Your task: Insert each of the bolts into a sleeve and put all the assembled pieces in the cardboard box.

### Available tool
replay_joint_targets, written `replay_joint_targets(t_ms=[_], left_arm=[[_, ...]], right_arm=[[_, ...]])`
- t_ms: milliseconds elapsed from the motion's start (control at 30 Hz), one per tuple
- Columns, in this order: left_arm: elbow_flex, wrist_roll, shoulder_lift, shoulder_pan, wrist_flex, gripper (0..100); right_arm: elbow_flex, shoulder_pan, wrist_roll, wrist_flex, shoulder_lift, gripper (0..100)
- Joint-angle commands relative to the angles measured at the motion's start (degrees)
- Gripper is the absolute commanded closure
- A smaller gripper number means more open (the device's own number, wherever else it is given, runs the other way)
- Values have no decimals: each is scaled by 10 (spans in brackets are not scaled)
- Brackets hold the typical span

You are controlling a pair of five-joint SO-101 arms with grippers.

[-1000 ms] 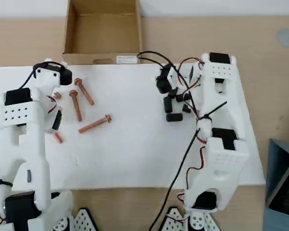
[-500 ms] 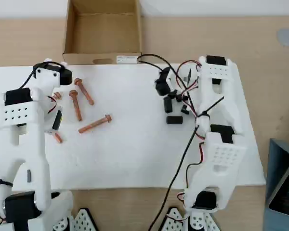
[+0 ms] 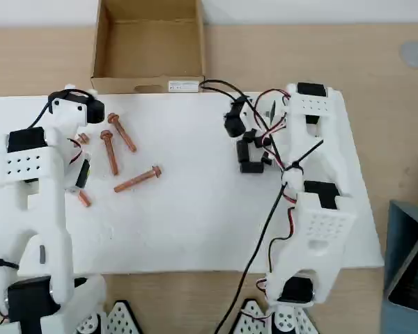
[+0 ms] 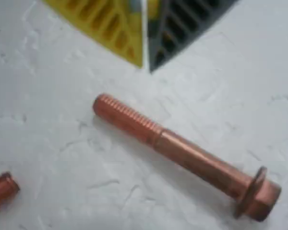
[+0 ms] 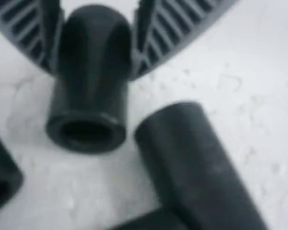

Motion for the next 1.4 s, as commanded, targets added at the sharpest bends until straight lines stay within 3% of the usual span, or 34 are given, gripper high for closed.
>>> replay_joint_targets(t_ms=[0, 400, 733, 1033, 1200, 1367], left_arm=[[-27, -3, -1, 7, 2, 993], [-25, 1, -1, 7, 6, 994], [-25, 61, -7, 4, 8, 995], [-32, 155, -6, 7, 33, 995], [-76, 155, -1, 10, 68, 994], [-123, 88, 0, 87, 107, 994]], right_arm=[[-1, -18, -10, 1, 6, 988], [-105, -40, -88, 105, -111, 988], [-136, -36, -239, 194, -291, 988], [64, 14, -358, 194, -554, 988], [202, 78, -363, 192, -687, 988], [312, 111, -366, 180, -799, 988]])
